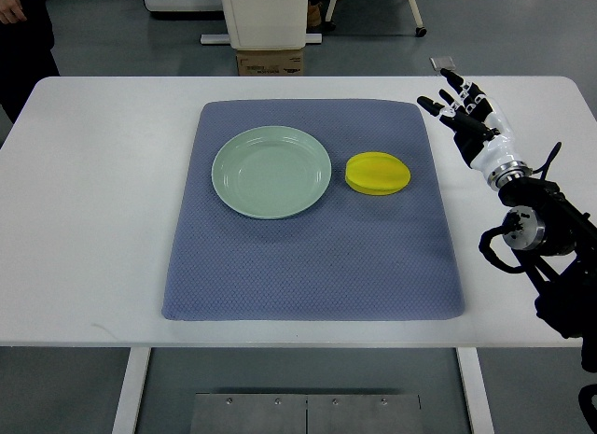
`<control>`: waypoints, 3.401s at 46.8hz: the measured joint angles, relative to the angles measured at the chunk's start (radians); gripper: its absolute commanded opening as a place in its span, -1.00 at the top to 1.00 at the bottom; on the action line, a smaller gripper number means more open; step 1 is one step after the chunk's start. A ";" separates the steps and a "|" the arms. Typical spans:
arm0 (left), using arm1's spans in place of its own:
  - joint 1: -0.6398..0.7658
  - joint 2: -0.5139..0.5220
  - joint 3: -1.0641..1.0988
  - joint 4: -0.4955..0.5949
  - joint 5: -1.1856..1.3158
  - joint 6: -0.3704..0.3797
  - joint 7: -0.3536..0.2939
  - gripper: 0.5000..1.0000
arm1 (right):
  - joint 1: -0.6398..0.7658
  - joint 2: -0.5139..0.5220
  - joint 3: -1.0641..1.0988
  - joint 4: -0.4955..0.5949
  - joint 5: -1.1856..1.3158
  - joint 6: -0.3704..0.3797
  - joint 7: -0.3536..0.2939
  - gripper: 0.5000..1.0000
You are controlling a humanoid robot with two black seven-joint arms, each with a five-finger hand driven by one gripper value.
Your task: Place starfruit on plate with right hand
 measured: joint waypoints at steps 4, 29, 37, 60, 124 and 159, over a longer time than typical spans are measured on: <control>0.000 0.000 0.000 0.000 0.000 0.000 0.000 -1.00 | -0.002 -0.002 -0.001 -0.001 0.000 0.002 0.000 -1.00; 0.000 0.000 0.000 0.000 0.000 0.000 0.000 -1.00 | -0.002 -0.002 -0.001 -0.018 0.000 0.008 0.009 -1.00; 0.000 0.000 0.000 0.000 0.000 0.000 0.000 -1.00 | -0.003 -0.001 0.000 -0.035 0.001 0.008 0.027 -1.00; 0.000 0.000 0.000 0.000 0.000 0.000 0.000 -1.00 | 0.006 -0.044 -0.089 -0.032 0.006 0.057 0.036 -0.99; 0.000 0.000 0.000 0.000 0.000 0.000 0.000 -1.00 | 0.579 -0.200 -1.222 -0.023 -0.246 -0.112 0.165 -0.86; 0.000 0.000 0.000 0.000 0.000 0.000 0.000 -1.00 | 0.632 -0.192 -1.362 -0.004 -0.259 -0.108 0.106 -0.88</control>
